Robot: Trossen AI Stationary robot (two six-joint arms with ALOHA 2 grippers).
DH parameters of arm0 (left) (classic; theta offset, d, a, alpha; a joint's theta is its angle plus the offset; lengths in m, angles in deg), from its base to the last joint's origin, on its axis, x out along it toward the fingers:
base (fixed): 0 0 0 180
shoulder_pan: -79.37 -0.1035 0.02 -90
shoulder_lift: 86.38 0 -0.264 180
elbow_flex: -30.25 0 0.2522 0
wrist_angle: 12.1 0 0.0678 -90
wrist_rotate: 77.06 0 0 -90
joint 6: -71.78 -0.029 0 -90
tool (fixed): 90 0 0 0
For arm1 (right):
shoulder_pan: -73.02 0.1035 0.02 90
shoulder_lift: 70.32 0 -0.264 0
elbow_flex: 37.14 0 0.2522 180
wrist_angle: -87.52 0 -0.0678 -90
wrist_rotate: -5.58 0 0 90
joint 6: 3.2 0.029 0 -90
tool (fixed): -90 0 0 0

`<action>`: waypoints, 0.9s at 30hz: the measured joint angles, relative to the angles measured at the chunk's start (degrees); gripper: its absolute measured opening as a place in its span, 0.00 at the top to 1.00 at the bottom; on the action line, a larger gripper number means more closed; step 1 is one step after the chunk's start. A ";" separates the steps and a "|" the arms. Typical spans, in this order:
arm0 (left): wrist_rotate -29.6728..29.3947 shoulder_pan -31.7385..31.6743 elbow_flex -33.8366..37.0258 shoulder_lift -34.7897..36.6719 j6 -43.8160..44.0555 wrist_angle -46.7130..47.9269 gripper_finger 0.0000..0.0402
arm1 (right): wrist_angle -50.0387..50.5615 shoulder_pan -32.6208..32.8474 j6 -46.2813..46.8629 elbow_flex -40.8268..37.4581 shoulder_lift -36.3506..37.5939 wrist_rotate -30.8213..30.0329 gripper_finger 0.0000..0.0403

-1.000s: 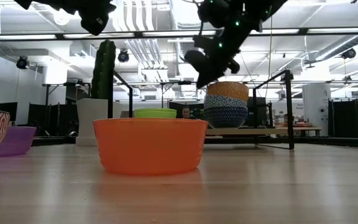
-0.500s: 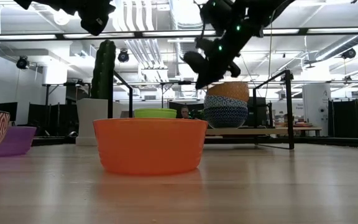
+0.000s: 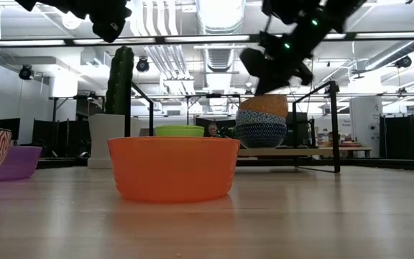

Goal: Place and stack bowls onto a shelf
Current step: Adjust the blue pattern bowl

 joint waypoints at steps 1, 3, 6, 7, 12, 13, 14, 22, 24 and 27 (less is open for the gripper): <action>0.00 0.01 0.00 0.00 0.00 -0.07 0.80 | -0.02 0.00 1.78 -1.59 0.70 -0.65 0.98; -0.01 0.00 0.00 0.00 0.00 -0.21 0.80 | -1.26 0.00 3.25 -4.06 1.78 -1.25 0.98; 0.01 0.00 0.00 0.00 0.00 -0.27 0.80 | -4.57 0.09 3.78 -6.71 3.06 -1.72 0.98; 0.01 0.02 0.00 0.00 0.00 -0.29 0.80 | -5.46 0.07 3.81 -7.11 3.13 -1.89 0.98; 0.01 0.01 0.00 0.00 0.00 -0.50 0.80 | -6.32 0.13 3.16 -6.82 3.02 -1.77 0.98; 0.00 0.00 0.00 0.00 0.00 -0.50 0.80 | -6.37 0.13 3.53 -6.71 2.99 -1.48 0.98; 0.01 0.00 0.00 0.00 0.00 -0.49 0.80 | -6.37 0.13 3.71 -6.67 2.96 -1.28 0.98; 0.00 0.01 0.00 0.00 0.00 -0.56 0.80 | -6.30 0.13 5.34 -6.84 0.11 0.18 0.98; -0.01 0.01 0.00 0.00 0.00 -0.56 0.80 | -5.62 0.13 5.57 -7.02 -0.32 0.15 0.98; -0.01 0.02 0.00 0.00 0.00 -0.56 0.80 | -6.83 0.13 5.49 -6.93 0.60 -0.10 0.98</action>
